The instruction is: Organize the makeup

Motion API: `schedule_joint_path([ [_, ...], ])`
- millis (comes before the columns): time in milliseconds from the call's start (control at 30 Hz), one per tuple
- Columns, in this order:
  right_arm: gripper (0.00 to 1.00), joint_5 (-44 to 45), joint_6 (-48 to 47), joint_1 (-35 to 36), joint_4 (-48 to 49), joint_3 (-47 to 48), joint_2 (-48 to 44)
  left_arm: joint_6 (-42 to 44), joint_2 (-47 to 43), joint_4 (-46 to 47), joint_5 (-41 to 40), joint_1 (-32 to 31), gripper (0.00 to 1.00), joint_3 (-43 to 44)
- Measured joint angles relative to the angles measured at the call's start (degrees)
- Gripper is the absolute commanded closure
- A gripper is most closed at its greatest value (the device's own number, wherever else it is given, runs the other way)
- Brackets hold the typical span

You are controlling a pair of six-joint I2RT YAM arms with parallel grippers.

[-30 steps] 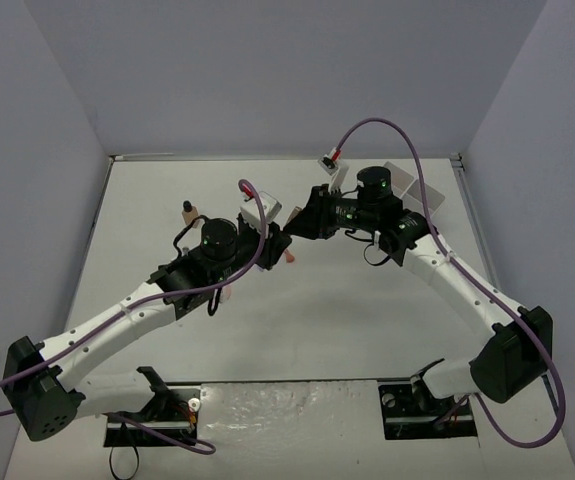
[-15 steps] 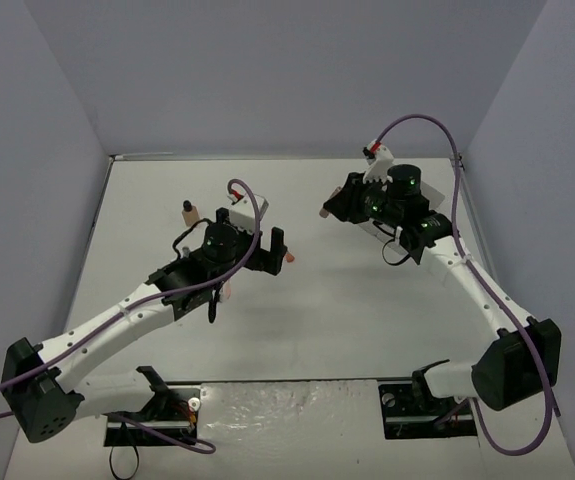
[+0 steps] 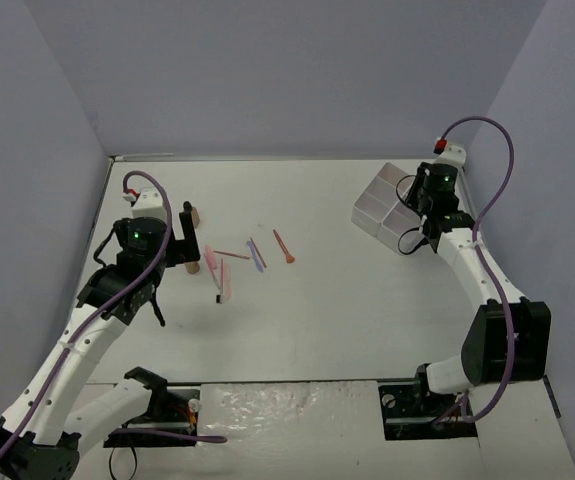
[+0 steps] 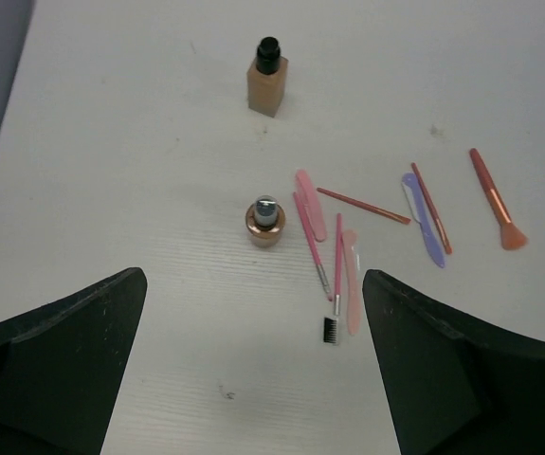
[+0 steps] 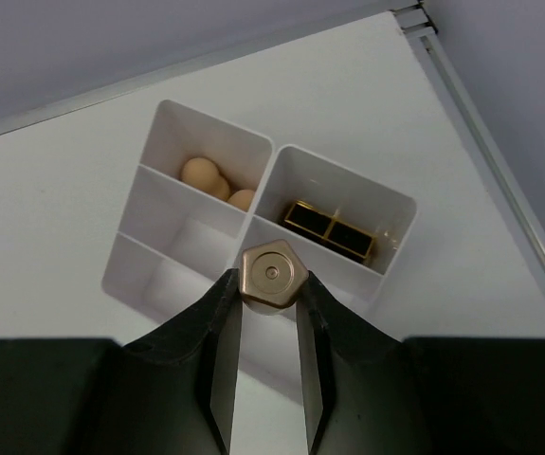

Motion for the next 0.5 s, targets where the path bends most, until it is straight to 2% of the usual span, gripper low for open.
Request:
schedule_joint_path([
  [233,1.00,3.0,-2.9,-4.2,5.5,-0.3,5.2,3.2,-4.0,-2.3,-2.5,6.6,0.03,-6.1],
  [500,1.00,3.1,-4.4,-6.6,10.1,-1.8,8.6,4.2,-5.0,-3.0,-4.7,7.8,0.03,-9.4],
])
